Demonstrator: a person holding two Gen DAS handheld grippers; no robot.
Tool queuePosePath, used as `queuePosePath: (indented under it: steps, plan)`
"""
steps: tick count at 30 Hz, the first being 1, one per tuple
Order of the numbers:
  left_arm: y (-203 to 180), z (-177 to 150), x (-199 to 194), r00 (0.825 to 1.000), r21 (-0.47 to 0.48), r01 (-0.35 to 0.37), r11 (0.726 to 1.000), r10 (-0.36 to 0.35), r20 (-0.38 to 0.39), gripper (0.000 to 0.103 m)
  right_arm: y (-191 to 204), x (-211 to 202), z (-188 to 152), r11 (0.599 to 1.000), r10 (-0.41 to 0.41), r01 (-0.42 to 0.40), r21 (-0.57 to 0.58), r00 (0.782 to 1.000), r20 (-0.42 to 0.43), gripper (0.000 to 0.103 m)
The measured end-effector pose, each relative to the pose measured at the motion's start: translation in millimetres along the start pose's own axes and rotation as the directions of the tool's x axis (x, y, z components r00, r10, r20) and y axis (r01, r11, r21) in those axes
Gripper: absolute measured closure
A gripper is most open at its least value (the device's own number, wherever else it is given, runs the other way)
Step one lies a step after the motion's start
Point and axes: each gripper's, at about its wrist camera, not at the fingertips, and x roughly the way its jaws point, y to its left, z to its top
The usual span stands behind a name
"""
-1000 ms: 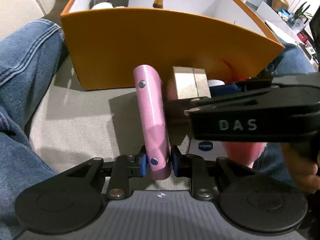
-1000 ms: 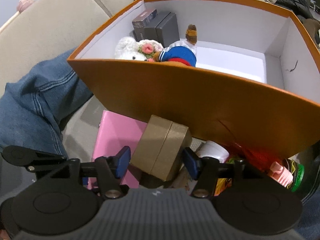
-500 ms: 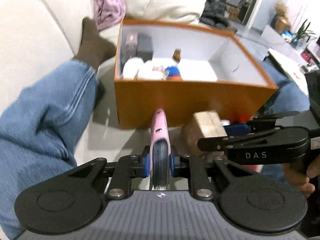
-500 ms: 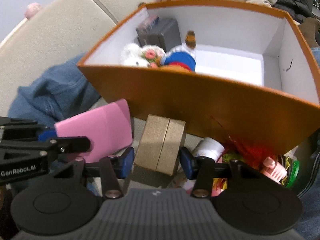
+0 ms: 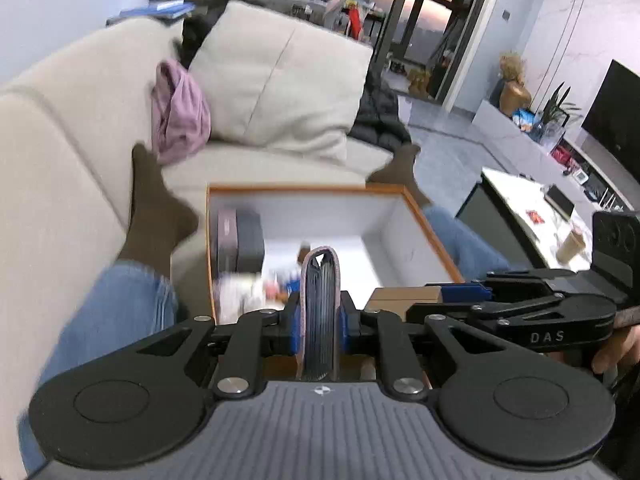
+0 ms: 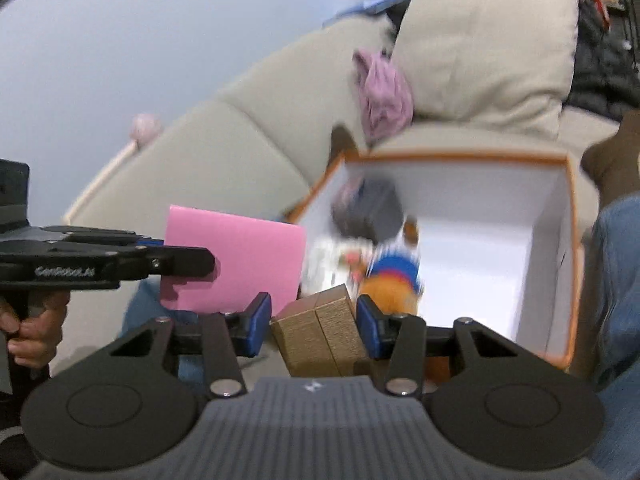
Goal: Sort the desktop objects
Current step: 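Lift both held items and carry them over the orange box, then lower the pink card case with left gripper while right lowers the cardboard box, open both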
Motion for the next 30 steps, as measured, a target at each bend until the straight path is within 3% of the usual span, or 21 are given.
queuePosePath:
  steps: [4, 8, 13, 21, 30]
  plan:
    - [3, 33, 27, 1.0, -0.016, 0.021, 1.0, -0.021, -0.015, 0.083, -23, 4, 26, 0.997, -0.082, 0.081, 0.018, 0.996, 0.045, 0.054]
    - [1, 52, 65, 0.998, 0.012, -0.035, 0.999, 0.036, -0.047, 0.084, -63, 28, 45, 0.983, -0.169, 0.167, 0.083, 0.986, 0.017, 0.054]
    - [1, 68, 114, 0.993, 0.047, -0.072, 0.996, 0.076, -0.093, 0.084, -101, 57, 58, 0.966, -0.214, 0.215, 0.143, 0.977, -0.022, 0.054]
    - [7, 65, 175, 0.968, 0.098, -0.12, 0.988, 0.138, -0.211, 0.084, -127, 97, 68, 0.955, -0.222, 0.234, 0.182, 0.971, -0.084, 0.054]
    - [17, 63, 206, 0.937, 0.115, -0.161, 0.98, 0.189, -0.295, 0.083, -140, 148, 82, 0.942, -0.147, 0.189, 0.278, 0.975, -0.166, 0.054]
